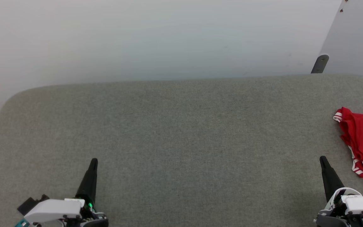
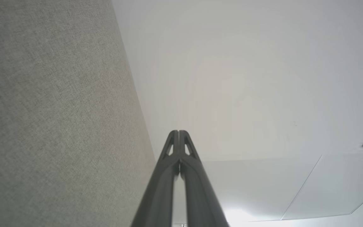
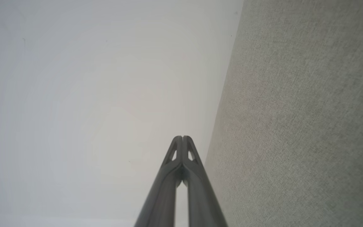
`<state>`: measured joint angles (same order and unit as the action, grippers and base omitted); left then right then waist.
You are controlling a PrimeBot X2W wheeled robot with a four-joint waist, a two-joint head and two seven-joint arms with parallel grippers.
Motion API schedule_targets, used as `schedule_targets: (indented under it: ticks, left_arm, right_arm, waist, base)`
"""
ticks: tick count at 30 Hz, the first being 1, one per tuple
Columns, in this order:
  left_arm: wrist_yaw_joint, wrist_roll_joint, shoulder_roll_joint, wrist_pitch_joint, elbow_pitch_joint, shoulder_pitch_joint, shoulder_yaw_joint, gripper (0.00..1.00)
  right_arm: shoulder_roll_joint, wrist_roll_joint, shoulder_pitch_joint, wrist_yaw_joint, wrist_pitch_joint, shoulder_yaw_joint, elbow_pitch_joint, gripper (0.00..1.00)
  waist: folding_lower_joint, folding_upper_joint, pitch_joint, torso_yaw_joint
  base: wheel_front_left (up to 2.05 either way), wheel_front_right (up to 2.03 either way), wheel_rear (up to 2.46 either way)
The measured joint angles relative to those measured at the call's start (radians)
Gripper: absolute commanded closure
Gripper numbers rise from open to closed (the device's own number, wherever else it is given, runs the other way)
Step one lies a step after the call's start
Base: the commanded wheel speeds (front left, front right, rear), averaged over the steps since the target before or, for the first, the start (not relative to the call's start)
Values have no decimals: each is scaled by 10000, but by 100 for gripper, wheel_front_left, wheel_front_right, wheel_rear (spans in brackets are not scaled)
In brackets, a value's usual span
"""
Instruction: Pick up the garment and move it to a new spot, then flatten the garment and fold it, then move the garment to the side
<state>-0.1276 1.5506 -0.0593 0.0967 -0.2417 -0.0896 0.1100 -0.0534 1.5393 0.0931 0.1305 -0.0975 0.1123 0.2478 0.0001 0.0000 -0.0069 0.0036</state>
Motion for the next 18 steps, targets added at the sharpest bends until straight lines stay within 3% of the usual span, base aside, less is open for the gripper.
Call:
schedule_targets:
  ticks: [18]
  left_arm:
    - [0, 606, 104, 176, -38, -153, 33, 100]
  right_arm:
    - [13, 713, 151, 0, -174, 21, -19, 100]
  waist:
    - [0, 0, 100, -36]
  base:
    - [0, 0, 0]
